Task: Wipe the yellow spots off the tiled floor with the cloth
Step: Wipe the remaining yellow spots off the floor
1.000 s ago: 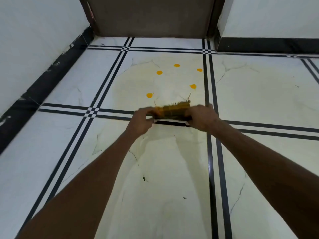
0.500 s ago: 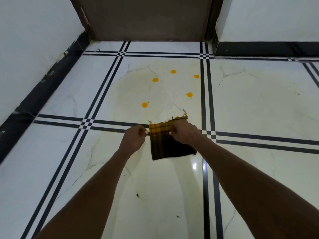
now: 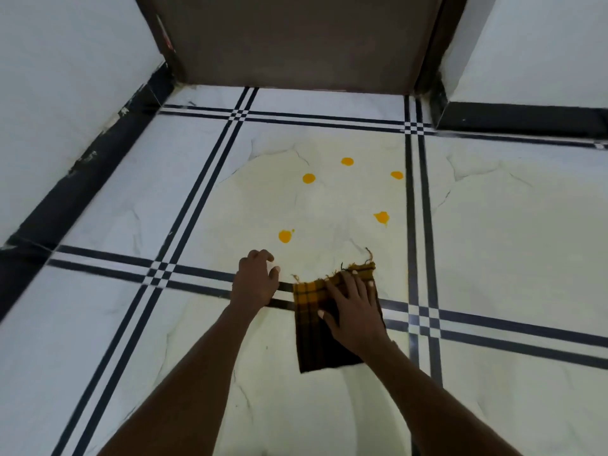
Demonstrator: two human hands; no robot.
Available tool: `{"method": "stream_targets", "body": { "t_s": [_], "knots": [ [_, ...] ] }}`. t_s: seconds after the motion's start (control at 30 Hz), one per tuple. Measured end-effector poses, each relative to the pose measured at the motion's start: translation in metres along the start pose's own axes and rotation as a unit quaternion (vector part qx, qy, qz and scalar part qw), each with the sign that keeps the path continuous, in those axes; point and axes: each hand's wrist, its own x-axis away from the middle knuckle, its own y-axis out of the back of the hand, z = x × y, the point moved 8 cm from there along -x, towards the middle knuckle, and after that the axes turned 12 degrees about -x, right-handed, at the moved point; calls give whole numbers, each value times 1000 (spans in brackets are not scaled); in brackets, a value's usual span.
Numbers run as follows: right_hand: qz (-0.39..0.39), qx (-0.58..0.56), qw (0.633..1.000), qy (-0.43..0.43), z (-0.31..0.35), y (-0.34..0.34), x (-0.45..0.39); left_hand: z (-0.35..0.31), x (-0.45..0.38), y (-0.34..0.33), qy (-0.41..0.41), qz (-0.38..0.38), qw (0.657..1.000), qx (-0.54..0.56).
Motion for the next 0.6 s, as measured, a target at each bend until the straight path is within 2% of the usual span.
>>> {"method": "stream_targets", "body": {
  "t_s": [0.13, 0.23, 0.33, 0.5, 0.6],
  "knots": [
    [29, 28, 999, -5, -1, -1, -14, 15, -22, -4, -1, 52, 998, -27],
    [44, 20, 999, -22, -7, 3, -26, 14, -32, -1, -2, 56, 997, -49],
    [-5, 35, 999, -18, -7, 1, -34, 17, -50, -2, -21, -2, 996, -91],
    [-101, 63, 993, -25, -17, 4, -57, 28, -108, -5, -41, -167, 976, -131],
    [-142, 77, 986, -44, -47, 26, -74, 25, -119, -18, -36, -201, 970, -134]
  ]
}}
